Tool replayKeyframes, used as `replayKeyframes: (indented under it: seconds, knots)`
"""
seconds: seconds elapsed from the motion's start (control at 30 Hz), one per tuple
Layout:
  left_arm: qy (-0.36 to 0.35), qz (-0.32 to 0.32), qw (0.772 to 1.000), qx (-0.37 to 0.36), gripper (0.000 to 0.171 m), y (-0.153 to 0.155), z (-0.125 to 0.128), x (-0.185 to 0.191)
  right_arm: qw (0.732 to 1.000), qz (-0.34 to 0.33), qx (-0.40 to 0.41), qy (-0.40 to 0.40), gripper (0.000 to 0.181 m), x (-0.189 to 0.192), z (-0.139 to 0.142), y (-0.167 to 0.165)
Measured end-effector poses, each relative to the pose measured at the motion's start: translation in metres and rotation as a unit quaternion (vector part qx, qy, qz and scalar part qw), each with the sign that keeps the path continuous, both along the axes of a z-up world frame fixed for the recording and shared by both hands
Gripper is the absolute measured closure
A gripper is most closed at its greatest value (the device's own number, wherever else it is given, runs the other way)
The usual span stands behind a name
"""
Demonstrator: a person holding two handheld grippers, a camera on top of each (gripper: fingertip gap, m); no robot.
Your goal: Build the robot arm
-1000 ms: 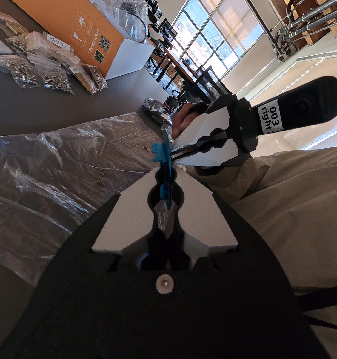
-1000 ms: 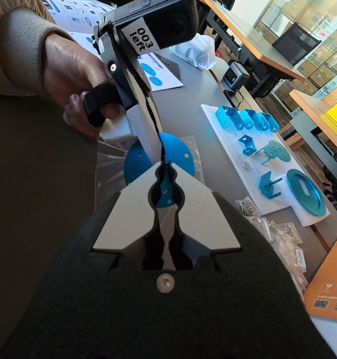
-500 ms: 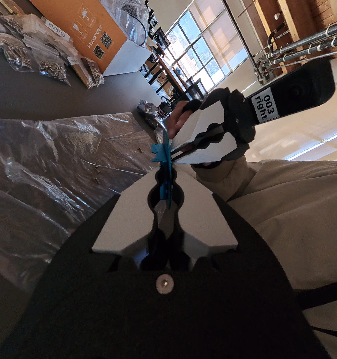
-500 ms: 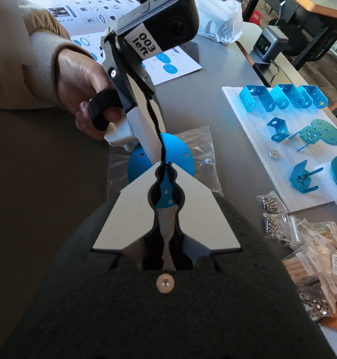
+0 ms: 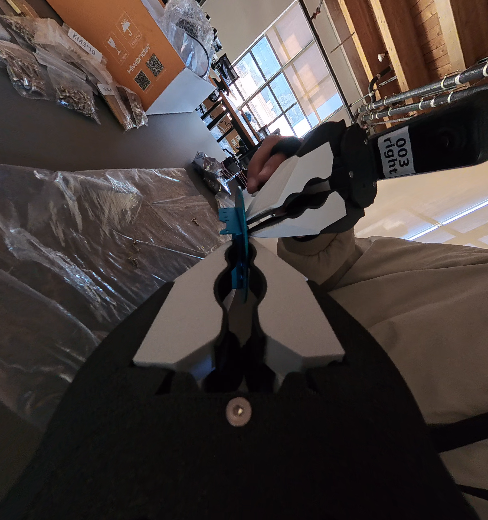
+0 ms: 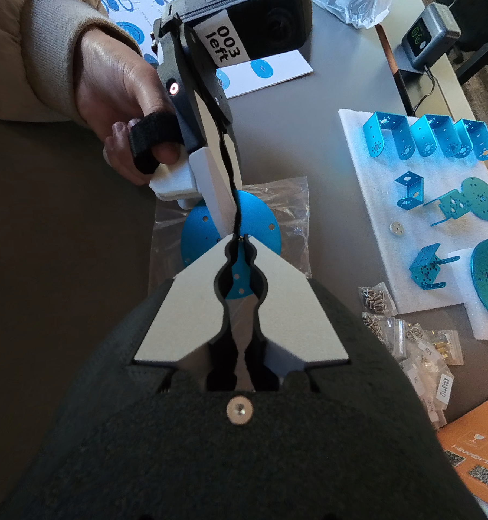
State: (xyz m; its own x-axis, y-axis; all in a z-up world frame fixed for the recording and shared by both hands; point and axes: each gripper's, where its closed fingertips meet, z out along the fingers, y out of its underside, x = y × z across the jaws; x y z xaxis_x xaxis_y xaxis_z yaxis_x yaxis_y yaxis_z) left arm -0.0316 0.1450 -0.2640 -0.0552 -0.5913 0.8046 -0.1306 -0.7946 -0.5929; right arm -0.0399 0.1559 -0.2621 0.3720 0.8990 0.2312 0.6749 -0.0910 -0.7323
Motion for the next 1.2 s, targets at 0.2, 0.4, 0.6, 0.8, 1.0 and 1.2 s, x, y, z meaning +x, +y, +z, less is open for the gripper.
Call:
replayKeyframes:
  seconds: [0.2,0.4,0.6,0.8,1.0,1.2]
  knots:
    - [-0.006,0.002,1.000,-0.008,0.170,0.002,0.002,-0.001,1.000,0.002,-0.014,0.012,0.179,-0.002,0.002,0.002]
    - [-0.002,0.006,1.000,-0.004,0.169,0.003,0.001,-0.001,0.999,-0.008,-0.048,0.014,0.180,-0.002,0.000,0.003]
    - [-0.007,0.005,1.000,-0.015,0.169,0.004,0.001,-0.002,0.994,-0.009,-0.105,0.037,0.179,-0.004,0.001,0.004]
    - [-0.017,0.007,0.999,-0.048,0.169,0.007,0.002,-0.003,0.997,-0.004,-0.068,0.023,0.177,-0.004,0.002,0.009]
    - [-0.025,0.009,0.996,-0.087,0.169,0.011,0.001,-0.004,0.997,-0.020,-0.050,0.046,0.175,0.001,0.006,0.018]
    - [-0.023,0.012,0.996,-0.086,0.169,0.012,0.000,-0.005,0.994,-0.030,-0.019,0.100,0.175,0.010,0.021,0.025]
